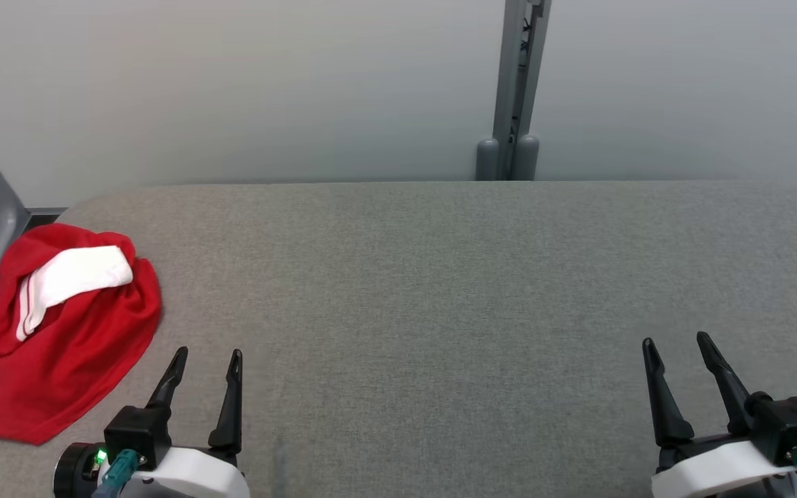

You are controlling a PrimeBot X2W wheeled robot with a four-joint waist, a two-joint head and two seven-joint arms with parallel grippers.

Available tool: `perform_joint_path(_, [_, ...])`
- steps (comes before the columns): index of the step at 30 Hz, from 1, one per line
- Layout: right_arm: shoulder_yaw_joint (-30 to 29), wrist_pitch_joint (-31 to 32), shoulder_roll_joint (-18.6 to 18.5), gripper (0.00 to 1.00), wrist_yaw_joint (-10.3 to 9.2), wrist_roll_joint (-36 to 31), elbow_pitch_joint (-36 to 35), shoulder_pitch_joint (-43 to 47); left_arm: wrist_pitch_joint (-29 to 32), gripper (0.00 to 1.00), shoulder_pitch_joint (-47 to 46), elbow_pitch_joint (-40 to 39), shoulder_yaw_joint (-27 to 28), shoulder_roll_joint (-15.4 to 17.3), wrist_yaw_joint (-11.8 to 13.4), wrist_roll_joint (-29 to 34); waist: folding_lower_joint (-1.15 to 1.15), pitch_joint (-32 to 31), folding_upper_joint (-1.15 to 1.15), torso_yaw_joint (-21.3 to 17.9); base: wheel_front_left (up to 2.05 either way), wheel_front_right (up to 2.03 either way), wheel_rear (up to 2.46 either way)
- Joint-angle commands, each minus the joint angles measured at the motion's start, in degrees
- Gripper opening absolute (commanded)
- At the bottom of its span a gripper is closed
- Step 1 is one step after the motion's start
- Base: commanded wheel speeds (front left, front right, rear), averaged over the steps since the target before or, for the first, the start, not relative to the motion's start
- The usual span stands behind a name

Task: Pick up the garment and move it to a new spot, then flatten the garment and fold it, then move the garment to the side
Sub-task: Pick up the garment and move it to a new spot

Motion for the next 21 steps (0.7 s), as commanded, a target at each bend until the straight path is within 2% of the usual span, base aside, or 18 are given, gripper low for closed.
perform_joint_path(1, [-0.01, -0.29, -0.22, 1.00, 0.12, 0.13, -0.22, -0.24, -0.12, 1.00, -1.06, 0.05, 0.31, 0.18, 0.04, -0.14, 0.00, 0.06, 0.00, 1.84, 0.00, 0.00, 0.00])
perform_joint_path(14, [3.12, -0.29, 0.35, 1.00, 0.12, -0.71, -1.47, 0.16, -0.12, 1.00, -0.79, 0.46, 2.59, 1.33, 0.91, 0.60, 0.00, 0.21, 0.00, 15.95, 0.00, 0.00, 0.00])
perform_joint_path(21, [4.14, -0.29, 0.61, 1.00, 0.12, -1.13, -2.51, -0.57, -0.12, 1.00, -0.07, -0.04, 4.01, 1.57, 1.21, 0.17, 0.00, 0.45, 0.00, 21.46, 0.00, 0.00, 0.00])
